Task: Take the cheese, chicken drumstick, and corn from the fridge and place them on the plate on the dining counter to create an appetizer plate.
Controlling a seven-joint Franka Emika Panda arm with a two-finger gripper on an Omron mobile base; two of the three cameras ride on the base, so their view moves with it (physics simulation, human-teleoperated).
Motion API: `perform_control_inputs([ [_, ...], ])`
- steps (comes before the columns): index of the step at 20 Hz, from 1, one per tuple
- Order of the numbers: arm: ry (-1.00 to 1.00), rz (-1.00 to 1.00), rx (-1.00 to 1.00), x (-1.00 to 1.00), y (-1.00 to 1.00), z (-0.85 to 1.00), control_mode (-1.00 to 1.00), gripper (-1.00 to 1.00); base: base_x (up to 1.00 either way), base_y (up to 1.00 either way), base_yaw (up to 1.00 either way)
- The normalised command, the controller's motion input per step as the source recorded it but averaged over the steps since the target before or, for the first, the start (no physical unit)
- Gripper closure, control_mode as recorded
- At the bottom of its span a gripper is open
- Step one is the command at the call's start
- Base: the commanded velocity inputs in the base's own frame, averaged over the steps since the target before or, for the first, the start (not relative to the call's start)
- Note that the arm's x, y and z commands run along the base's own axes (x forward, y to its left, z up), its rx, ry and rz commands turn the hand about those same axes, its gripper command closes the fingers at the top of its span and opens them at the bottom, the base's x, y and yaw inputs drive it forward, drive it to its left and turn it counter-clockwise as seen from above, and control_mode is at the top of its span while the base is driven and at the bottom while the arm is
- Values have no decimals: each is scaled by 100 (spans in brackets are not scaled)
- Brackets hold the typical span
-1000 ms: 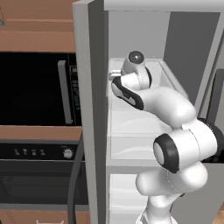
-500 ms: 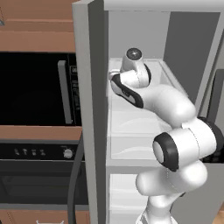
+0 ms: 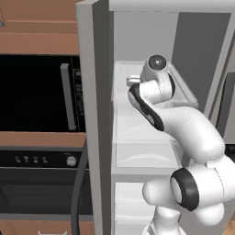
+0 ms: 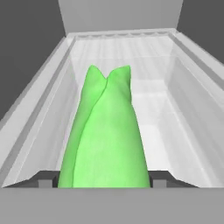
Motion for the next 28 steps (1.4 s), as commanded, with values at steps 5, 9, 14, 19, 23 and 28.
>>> perform_control_inputs([
  [5,-14,-2,13,-100,-22,1,-100,100,0,0,0],
  [9,0,4,11,-100,0,31,-100,100,0,0,0],
  [14,3,1,1,-100,0,41,-100,100,0,0,0],
  [19,13,0,0,-92,0,31,-100,100,0,0,0],
  [23,5,0,0,-36,0,7,100,100,-43,0,0],
  [28,0,0,0,0,0,0,100,100,-100,-7,17],
])
